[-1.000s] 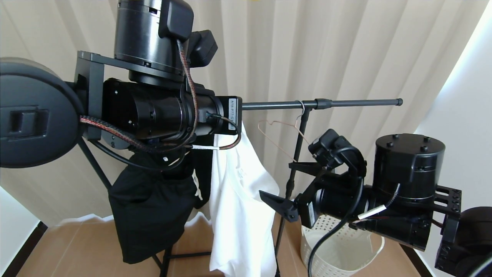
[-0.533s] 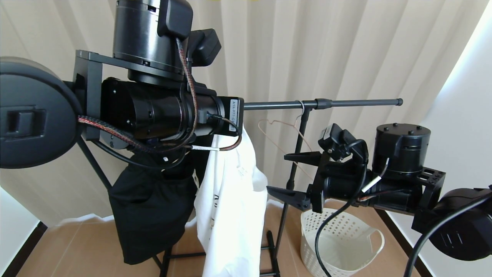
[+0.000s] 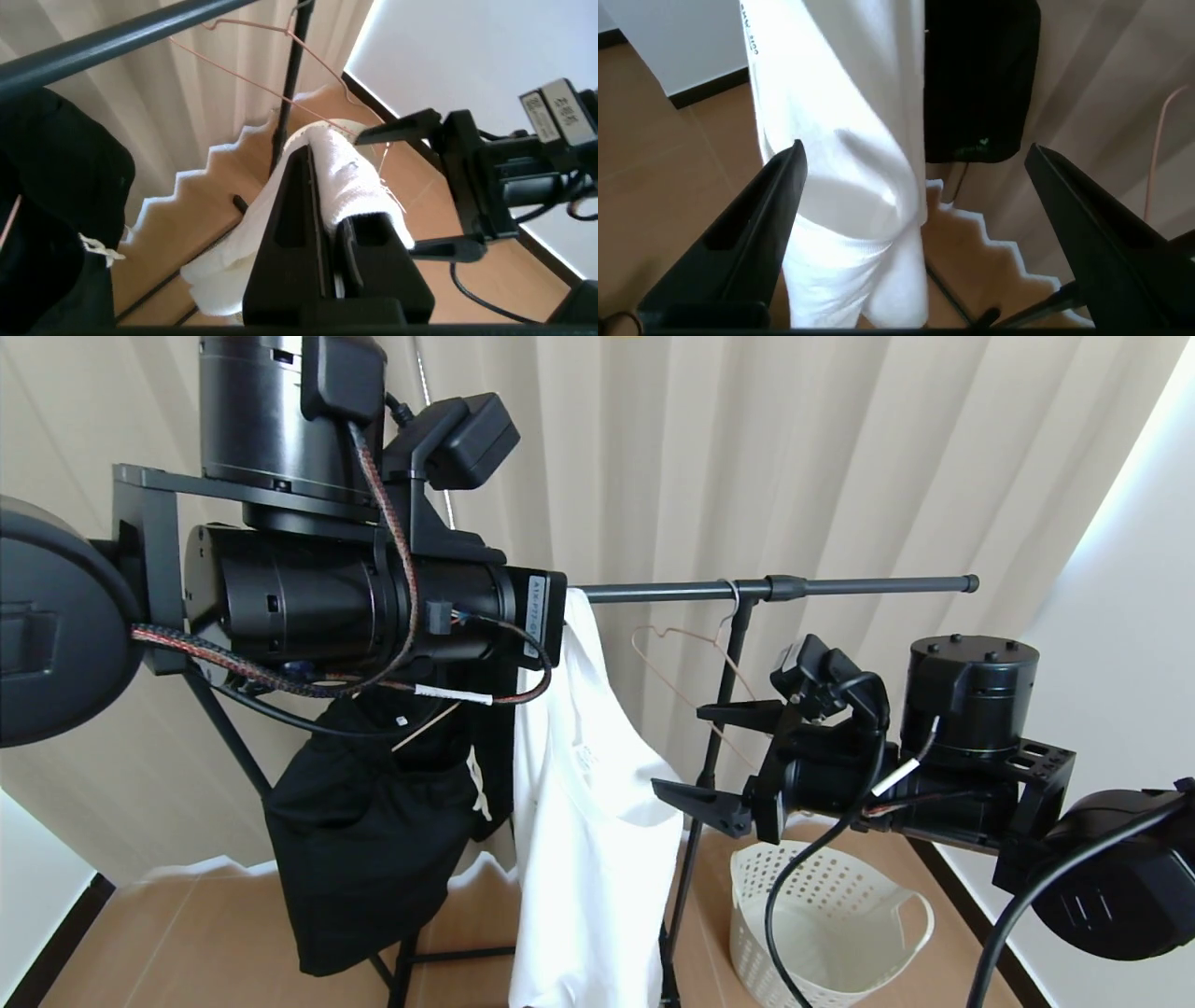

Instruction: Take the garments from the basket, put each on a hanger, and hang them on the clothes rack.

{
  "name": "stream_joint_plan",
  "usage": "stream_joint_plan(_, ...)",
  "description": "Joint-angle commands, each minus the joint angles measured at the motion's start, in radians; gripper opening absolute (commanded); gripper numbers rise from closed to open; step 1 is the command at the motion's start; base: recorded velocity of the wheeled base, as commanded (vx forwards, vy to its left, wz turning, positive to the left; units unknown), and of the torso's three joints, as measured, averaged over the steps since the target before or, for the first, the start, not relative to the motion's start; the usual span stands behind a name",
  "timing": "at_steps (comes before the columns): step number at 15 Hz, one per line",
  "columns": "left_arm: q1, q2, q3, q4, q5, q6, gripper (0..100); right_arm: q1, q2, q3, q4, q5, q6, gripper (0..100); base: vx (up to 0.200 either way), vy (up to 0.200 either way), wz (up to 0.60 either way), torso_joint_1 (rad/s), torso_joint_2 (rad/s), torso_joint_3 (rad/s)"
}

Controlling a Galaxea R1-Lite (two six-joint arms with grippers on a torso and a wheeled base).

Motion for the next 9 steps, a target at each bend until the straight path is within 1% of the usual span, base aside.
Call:
stream_joint_plan(1,0.006,-0.006,0.009,-0.001,0.001,-0.001,0,0.021,-0.024,0.012,0.0,-0.001,0.0,100,0.0,0.0,0.0,0.0,0.0,0.0)
stream_joint_plan(3,0.006,-0.009,0.009,-0.001,-0.001,0.0,0,0.052,-0.028,0.012,0.002,-0.009,0.0,100,0.0,0.0,0.0,0.0,0.0,0.0)
stream_joint_plan(5,0.006,-0.012,0.009,-0.001,-0.001,-0.001,0,0.08,-0.003,0.002,0.0,-0.047,0.0,100,0.0,0.0,0.0,0.0,0.0,0.0)
stream_joint_plan(9,0.003,-0.021,0.016,-0.001,-0.002,0.0,0,0.081,0.066,-0.054,0.0,-0.049,-0.002,100,0.0,0.0,0.0,0.0,0.0,0.0)
